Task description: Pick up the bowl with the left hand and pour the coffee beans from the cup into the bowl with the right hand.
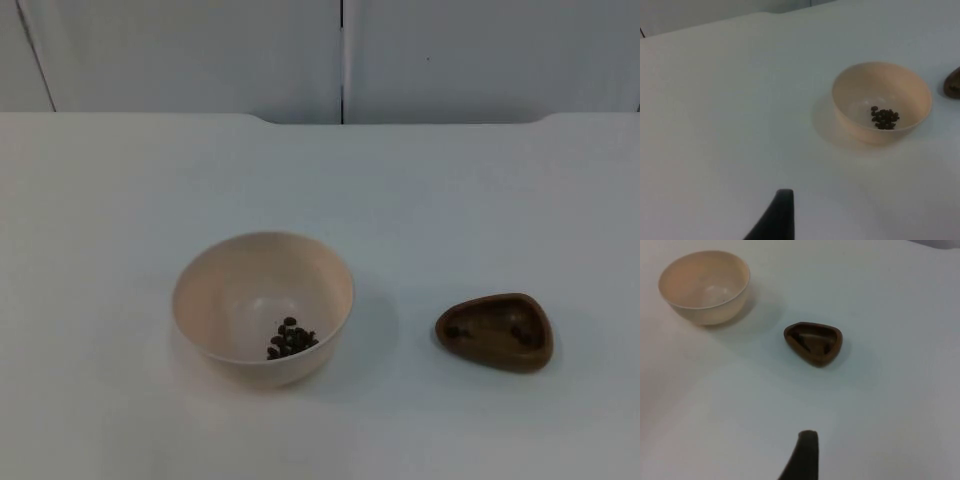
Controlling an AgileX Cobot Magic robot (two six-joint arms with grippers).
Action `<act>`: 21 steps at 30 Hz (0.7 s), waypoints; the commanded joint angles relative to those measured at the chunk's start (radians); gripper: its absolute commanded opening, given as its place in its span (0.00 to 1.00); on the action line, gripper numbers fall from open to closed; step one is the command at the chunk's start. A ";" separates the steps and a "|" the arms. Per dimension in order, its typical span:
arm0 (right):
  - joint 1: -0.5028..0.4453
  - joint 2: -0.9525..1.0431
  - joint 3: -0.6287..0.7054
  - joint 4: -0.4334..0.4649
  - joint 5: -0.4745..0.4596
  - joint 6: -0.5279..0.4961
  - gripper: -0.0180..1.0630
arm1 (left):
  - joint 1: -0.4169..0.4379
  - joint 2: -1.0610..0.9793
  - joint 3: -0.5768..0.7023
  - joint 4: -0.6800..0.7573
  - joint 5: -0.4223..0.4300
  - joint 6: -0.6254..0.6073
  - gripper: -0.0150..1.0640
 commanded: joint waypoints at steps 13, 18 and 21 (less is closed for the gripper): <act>-0.003 -0.006 0.001 -0.005 -0.003 0.009 0.90 | 0.002 -0.004 0.006 -0.011 -0.010 0.001 0.99; -0.003 -0.006 0.001 -0.007 -0.003 0.011 0.99 | 0.002 -0.004 0.006 -0.011 -0.010 0.001 0.99; -0.003 -0.006 0.001 -0.017 -0.004 0.027 0.99 | 0.002 -0.004 0.006 -0.011 -0.010 0.001 0.99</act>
